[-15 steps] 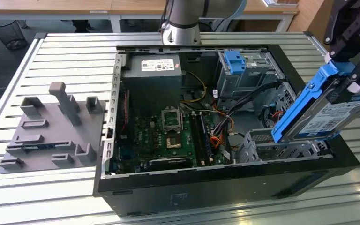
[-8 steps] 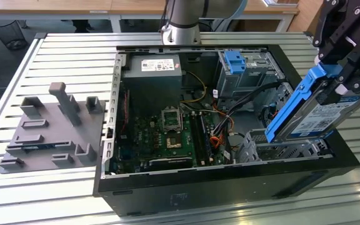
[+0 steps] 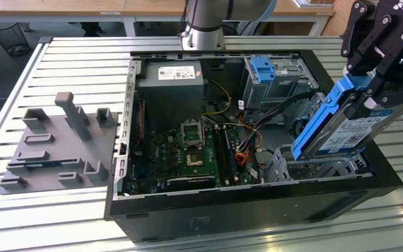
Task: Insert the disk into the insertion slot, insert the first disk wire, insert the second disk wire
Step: 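Insert the disk into the insertion slot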
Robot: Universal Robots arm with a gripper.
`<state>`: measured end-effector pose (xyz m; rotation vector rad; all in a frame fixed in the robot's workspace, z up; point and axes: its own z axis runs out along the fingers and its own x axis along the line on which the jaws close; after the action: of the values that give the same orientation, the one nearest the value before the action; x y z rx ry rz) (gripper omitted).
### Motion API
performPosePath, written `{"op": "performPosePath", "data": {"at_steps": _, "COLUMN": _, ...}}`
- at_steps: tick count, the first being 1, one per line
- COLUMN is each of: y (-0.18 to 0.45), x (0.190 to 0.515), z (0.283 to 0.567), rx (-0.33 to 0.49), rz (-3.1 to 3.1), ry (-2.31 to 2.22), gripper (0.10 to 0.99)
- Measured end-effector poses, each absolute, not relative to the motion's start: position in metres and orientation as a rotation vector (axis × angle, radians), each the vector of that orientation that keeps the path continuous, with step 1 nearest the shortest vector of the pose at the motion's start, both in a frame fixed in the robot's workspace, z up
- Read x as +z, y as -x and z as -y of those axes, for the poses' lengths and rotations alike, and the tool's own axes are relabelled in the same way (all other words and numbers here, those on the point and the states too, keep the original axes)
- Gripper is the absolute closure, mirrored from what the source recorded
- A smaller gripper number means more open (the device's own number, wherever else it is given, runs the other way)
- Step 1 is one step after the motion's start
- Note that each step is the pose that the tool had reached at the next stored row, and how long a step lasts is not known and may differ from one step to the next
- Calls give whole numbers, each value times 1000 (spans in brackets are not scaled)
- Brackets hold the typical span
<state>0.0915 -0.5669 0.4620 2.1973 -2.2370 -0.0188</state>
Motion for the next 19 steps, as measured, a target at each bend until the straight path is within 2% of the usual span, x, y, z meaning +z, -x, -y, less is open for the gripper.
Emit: {"op": "performPosePath", "data": {"at_steps": 19, "y": -89, "x": 447, "z": 556, "rx": -18, "rz": 2226, "ry": -2209, "gripper": 722}}
